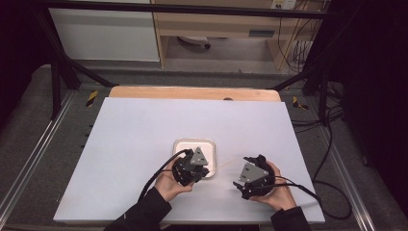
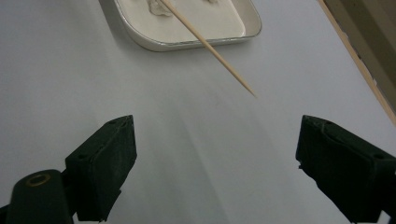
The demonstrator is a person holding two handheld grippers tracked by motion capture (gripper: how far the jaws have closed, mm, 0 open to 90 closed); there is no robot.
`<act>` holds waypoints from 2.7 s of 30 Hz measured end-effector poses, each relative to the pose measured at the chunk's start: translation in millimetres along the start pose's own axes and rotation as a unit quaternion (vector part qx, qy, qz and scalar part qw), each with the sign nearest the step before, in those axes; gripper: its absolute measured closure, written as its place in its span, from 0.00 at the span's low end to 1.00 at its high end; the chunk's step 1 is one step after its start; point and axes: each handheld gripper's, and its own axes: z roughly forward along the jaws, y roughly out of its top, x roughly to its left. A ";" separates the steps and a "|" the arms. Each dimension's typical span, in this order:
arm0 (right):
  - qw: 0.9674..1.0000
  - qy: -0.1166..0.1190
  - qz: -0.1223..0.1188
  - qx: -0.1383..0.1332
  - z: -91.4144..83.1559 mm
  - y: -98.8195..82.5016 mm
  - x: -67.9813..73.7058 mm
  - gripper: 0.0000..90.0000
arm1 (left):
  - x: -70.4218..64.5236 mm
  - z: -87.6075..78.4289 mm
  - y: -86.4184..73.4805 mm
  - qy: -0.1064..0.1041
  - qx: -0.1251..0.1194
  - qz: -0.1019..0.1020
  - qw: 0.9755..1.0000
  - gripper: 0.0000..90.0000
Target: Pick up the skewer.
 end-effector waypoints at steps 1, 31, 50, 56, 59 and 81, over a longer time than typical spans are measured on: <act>1.000 0.000 -0.004 0.000 0.2 -0.1 0.2 0.18 | -0.6 0.9 0.8 0.000 0.003 0.001 1.000 0.98; 0.983 0.002 -0.181 -0.012 6.3 -1.9 9.2 0.63 | -20.4 19.2 27.1 -0.027 0.034 0.045 0.998 0.98; 0.970 0.010 -0.243 0.002 12.5 -3.0 7.6 0.85 | -22.1 20.6 29.3 -0.036 0.041 0.051 0.997 0.98; 0.967 0.011 -0.253 -0.002 13.2 -2.9 7.1 0.91 | -22.4 20.6 29.1 -0.037 0.042 0.053 0.997 0.98; 0.968 0.012 -0.250 -0.002 12.4 -3.1 7.5 0.94 | -22.3 20.8 29.1 -0.036 0.043 0.053 0.997 0.98; 0.956 0.001 -0.292 0.014 9.8 3.3 9.7 0.99 | -13.6 18.2 30.6 -0.019 0.062 0.042 0.997 0.75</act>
